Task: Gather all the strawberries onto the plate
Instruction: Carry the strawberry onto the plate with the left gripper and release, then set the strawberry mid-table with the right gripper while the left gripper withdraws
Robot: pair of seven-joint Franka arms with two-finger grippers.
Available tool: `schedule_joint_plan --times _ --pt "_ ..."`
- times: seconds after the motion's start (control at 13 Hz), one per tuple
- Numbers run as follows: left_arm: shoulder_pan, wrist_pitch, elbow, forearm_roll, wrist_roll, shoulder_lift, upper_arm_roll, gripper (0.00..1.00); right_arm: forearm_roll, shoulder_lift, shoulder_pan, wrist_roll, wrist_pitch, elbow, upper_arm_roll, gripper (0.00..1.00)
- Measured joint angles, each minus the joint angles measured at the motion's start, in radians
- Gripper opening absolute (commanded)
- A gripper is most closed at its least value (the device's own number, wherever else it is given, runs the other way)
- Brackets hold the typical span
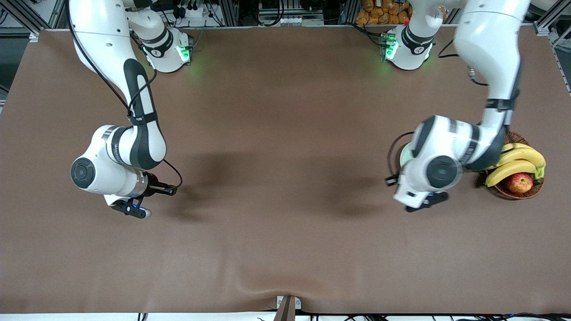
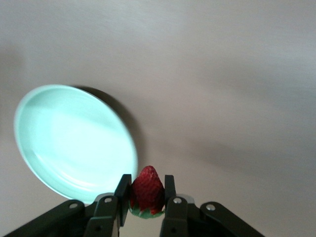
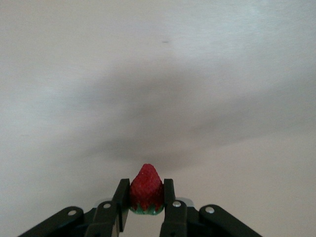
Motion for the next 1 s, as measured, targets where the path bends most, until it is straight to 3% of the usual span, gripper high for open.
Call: schedule_joint_plan --times 0.38,0.54,0.61,0.77,0.84,1.0 --pt "0.09 0.23 -0.207 0.052 0.113 -0.02 -0.001 0.0 0.018 0.009 0.005 0.403 -0.024 0.158 0.178 0.0" --pt "0.117 0.306 -0.275 0.07 0.152 -0.021 -0.001 0.12 0.02 0.036 0.007 0.547 0.023 0.204 0.261 0.0" --pt "0.128 0.322 -0.295 0.07 0.173 -0.025 -0.001 0.25 0.027 0.052 0.007 0.602 0.075 0.218 0.304 0.0" --pt "0.139 0.327 -0.313 0.071 0.197 -0.039 -0.001 0.92 0.069 0.089 0.01 0.676 0.192 0.228 0.388 0.0" --pt "0.139 0.327 -0.315 0.071 0.2 -0.049 -0.003 1.0 0.089 0.111 0.015 0.704 0.258 0.228 0.427 0.0" --pt "0.139 0.326 -0.316 0.071 0.2 -0.074 -0.007 1.0 0.104 0.161 0.051 0.769 0.4 0.232 0.48 0.0"
